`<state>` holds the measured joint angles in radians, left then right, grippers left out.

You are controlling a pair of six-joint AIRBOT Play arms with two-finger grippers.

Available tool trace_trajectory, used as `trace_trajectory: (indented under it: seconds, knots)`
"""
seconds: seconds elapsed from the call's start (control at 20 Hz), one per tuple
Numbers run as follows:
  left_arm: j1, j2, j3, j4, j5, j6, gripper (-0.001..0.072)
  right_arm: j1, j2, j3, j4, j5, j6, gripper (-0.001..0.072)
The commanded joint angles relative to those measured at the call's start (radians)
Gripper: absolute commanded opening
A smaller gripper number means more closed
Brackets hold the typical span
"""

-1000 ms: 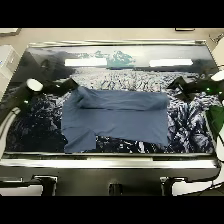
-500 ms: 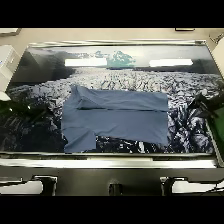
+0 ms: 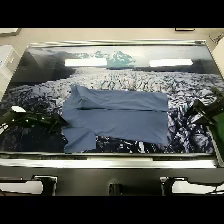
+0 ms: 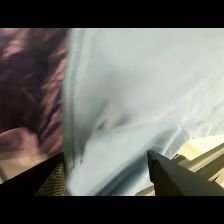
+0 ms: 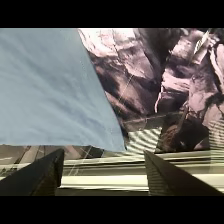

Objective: Fold the clothes and pants, and hang the long-sleeved shirts on hangers.

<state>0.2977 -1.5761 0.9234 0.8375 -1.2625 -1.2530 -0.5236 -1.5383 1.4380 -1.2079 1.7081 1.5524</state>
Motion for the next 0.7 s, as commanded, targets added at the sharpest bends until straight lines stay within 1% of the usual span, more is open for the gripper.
trace_trajectory:
  seconds: [0.0, 0.05, 0.1, 0.15, 0.2, 0.35, 0.5, 0.65]
  knots:
    - [-0.046, -0.017, -0.011, -0.003, 0.064, 0.023, 0.0447, 0.0, 0.005, -0.003, 0.0, 0.009, -0.001, 0.0557]
    - [-0.055, -0.016, -0.011, -0.004, 0.063, 0.023, 0.0227, 0.0, 0.005, -0.005, -0.003, 0.014, -0.001, 0.0552]
    - [-0.056, -0.015, -0.011, -0.004, 0.059, 0.024, 0.0041, 0.0, 0.008, -0.013, -0.014, 0.019, -0.001, 0.0547]
    - [-0.055, -0.011, -0.011, -0.004, 0.059, 0.024, 0.0018, 0.0, 0.017, -0.042, -0.029, 0.019, -0.001, 0.0531]
    - [-0.053, -0.005, -0.009, -0.004, 0.06, 0.024, 0.0018, 0.0, 0.037, -0.098, -0.045, 0.001, -0.011, 0.0533]
    - [-0.048, 0.011, -0.002, -0.004, 0.06, 0.023, 0.0017, 0.0, 0.127, -0.36, -0.06, -0.125, -0.029, 0.0546]
    - [-0.048, 0.021, -0.002, -0.004, 0.058, 0.023, 0.0018, 0.0, 0.167, -0.579, 0.023, -0.229, -0.093, 0.0556]
    - [-0.05, 0.029, -0.002, -0.004, 0.05, 0.023, 0.0017, 0.0, 0.167, -0.671, 0.103, -0.305, -0.106, 0.0556]
